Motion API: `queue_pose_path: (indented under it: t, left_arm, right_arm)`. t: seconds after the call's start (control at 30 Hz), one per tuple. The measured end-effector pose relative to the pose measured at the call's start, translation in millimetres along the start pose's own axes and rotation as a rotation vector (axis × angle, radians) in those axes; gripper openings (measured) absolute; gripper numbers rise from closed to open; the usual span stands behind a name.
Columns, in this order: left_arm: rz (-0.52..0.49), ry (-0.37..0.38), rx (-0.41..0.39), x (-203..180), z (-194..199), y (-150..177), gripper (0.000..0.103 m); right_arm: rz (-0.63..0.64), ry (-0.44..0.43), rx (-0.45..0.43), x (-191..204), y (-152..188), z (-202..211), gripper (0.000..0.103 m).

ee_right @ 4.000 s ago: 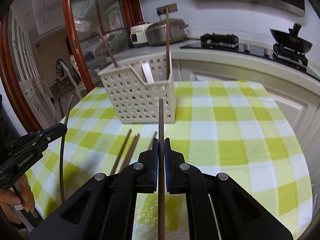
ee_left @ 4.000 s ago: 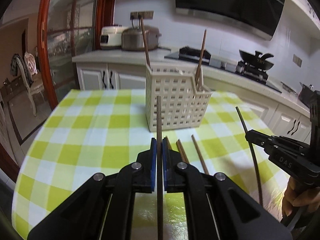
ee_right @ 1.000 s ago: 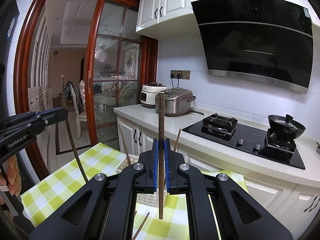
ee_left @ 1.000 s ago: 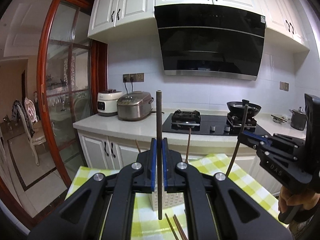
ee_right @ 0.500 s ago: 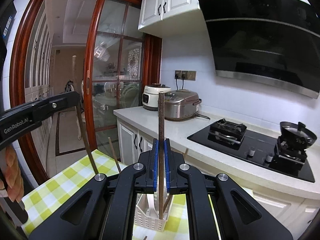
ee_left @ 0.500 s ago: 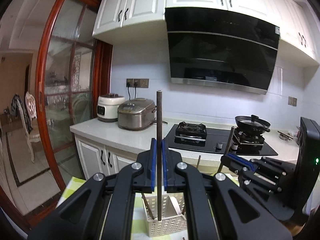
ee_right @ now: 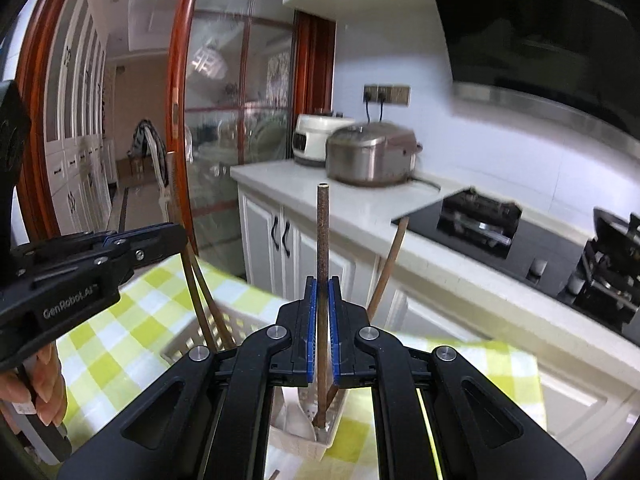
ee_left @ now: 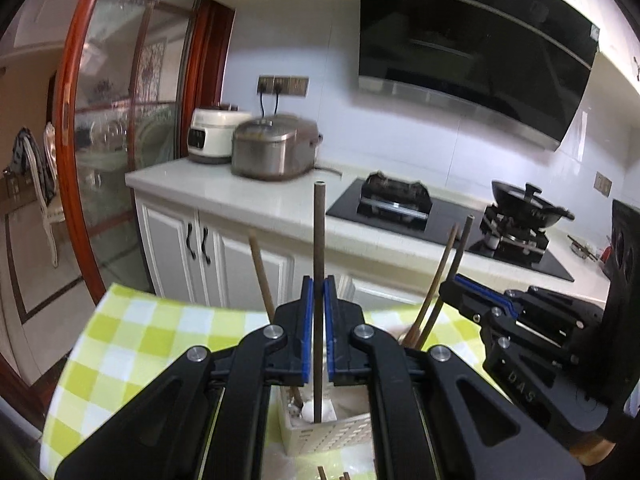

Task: Organize utensils
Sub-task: 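Lower the chopstick into the caddy and open the right tool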

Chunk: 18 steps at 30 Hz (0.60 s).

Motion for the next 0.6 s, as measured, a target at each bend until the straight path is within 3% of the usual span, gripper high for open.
queue_pose_path:
  t: [0.27,0.37,0.47,0.53,0.6]
  left_arm:
    - [-0.002,-0.037,0.026,5.4,-12.2,22.7,0.008]
    - [0.007,-0.051,0.024,10.2,-9.9,27.4,0.023]
    - [0.021,-0.074,0.010,16.9,-2.2,30.1,0.039]
    - [0.029,-0.092,-0.003,23.0,5.2,31.8,0.049]
    - [0.042,-0.107,-0.010,30.0,13.5,35.6,0.060]
  right_arm:
    - [-0.088,-0.017,0.035,-15.8,13.9,-21.1,0.008]
    - [-0.094,-0.002,0.039,-18.5,16.6,-20.2,0.010]
    - [-0.104,0.007,0.021,-16.4,18.6,-5.8,0.018]
    - [-0.111,0.011,0.005,-14.7,19.6,5.8,0.031]
    - [-0.122,0.013,-0.013,-12.3,23.9,20.4,0.033]
Point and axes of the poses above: each gripper's, at about its wrist camera, not at the fingertips, and z roughly against the way its jaws point, x to its left, y to its underside, the point moved 5 cm from there along -z, roughly the way its jaws point, and after that the axes turned 15 degrees about -y, right-handed, at the moved point
